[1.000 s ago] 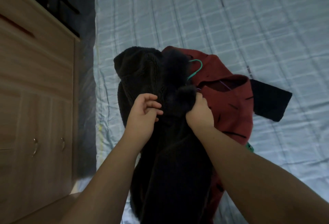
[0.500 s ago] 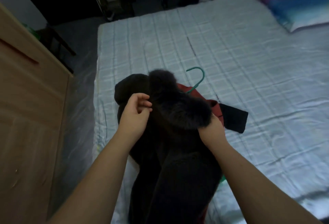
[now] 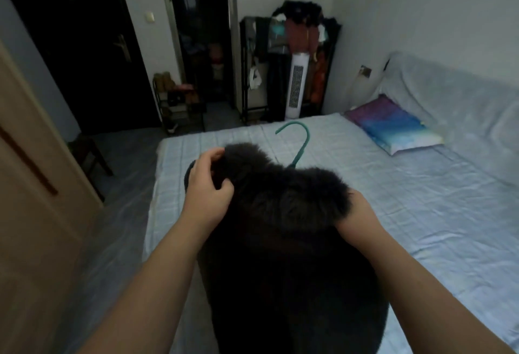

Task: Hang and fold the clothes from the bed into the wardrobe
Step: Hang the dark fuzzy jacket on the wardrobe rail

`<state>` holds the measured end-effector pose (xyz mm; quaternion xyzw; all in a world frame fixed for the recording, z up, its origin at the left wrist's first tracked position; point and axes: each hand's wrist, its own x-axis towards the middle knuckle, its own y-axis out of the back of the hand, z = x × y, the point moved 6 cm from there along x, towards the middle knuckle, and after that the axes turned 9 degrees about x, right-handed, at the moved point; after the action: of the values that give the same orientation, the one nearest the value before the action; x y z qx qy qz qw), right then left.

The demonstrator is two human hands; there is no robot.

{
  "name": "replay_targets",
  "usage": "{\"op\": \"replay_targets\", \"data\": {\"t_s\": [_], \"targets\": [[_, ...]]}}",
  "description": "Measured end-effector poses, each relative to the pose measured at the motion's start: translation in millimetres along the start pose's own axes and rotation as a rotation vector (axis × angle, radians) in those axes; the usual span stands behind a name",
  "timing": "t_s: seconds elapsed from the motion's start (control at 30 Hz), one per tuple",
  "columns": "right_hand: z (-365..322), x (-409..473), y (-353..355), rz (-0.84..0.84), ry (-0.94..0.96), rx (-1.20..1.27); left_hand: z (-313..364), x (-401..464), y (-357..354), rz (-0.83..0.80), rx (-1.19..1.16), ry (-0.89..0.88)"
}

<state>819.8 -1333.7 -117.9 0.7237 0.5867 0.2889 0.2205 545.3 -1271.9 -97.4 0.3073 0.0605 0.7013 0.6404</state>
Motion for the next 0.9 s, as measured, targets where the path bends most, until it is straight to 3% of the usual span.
{"op": "replay_targets", "data": {"t_s": [0.1,0.23,0.3,0.5,0.57,0.77,0.83,0.9], "targets": [[-32.6,4.1,31.6,0.041,0.062,-0.059,42.0,16.0,25.7,-0.018,0.074,-0.094],[-77.4,1.0,64.8,0.125,0.208,-0.154,87.5,22.3,36.7,-0.219,0.407,-0.2],[-92.6,-1.6,78.9,0.185,0.252,-0.204,104.1,23.7,42.5,-0.195,0.545,-0.251],[-130.5,-4.8,102.4,0.268,0.392,-0.146,136.4,29.2,59.1,-0.093,0.581,-0.321],[-138.5,-4.1,105.4,0.226,0.409,-0.071,139.0,32.1,63.3,-0.068,0.604,-0.332],[-139.3,-12.9,101.4,-0.141,0.294,0.249,136.3,32.8,71.2,-0.007,0.619,-0.341],[-148.5,-16.6,100.7,-0.117,0.289,0.267,136.8,29.2,73.6,0.024,0.598,-0.355],[-156.4,-15.0,99.1,0.009,0.306,0.166,142.0,22.5,74.5,0.051,0.586,-0.383]]}}
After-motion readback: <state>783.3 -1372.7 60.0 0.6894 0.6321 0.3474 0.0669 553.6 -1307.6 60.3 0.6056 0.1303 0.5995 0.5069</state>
